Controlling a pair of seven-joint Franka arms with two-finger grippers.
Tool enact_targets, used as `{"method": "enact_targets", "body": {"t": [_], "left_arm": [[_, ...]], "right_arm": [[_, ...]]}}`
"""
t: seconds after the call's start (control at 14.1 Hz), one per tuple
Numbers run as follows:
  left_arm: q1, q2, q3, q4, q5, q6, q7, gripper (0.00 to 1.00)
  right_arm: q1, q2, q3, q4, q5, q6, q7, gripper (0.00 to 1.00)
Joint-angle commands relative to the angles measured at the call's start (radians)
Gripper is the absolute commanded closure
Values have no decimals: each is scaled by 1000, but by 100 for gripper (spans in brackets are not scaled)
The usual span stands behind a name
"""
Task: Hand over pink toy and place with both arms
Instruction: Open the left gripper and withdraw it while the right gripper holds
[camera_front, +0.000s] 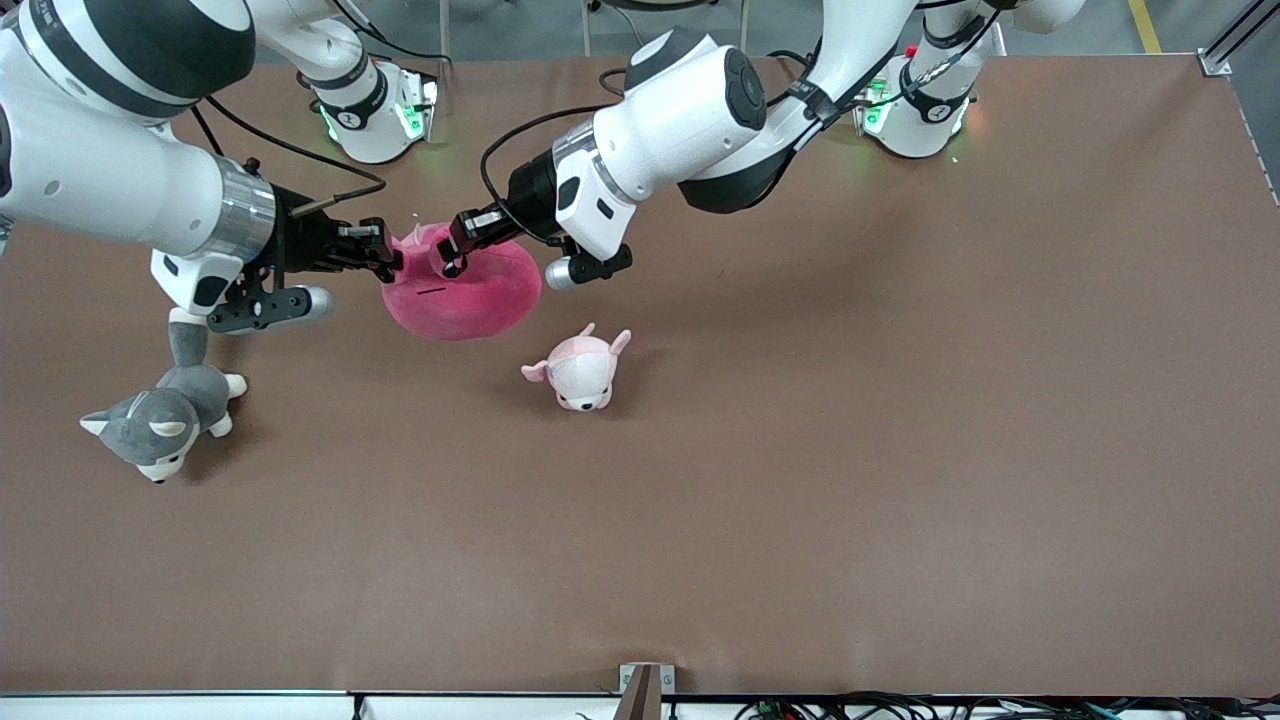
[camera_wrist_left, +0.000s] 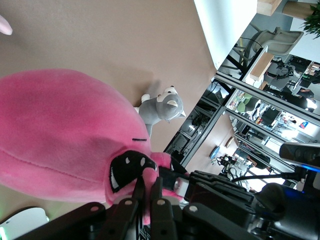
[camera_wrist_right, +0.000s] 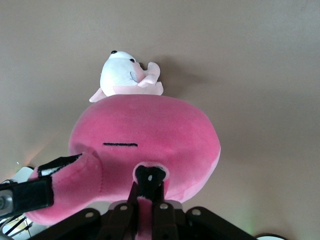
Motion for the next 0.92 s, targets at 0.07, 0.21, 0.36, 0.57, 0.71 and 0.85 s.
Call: {"method": "enact_targets", "body": {"t": [0.07, 0.21, 0.36, 0.57, 0.71, 0.85], "left_arm": [[-5, 6, 1, 19, -40, 3, -23, 65], [-3, 6, 2, 16, -54, 4, -33, 0], [4, 2, 4, 13, -51, 1, -34, 0], [62, -27, 34, -41, -28, -9, -33, 0], [134, -35, 36, -61, 60, -29, -30, 0], [200, -34, 36, -53, 197, -119, -25, 0]], "right_arm": [[10, -13, -9, -13, 6, -8, 12, 100], [1, -12, -12, -13, 3, -3, 9, 100], [-18, 0, -15, -13, -51, 4, 4, 100], [-82, 56, -17, -7, -100, 23, -8, 100], [-122, 117, -17, -7, -92, 50, -83, 100], [-165, 164, -15, -7, -89, 67, -161, 100]]}}
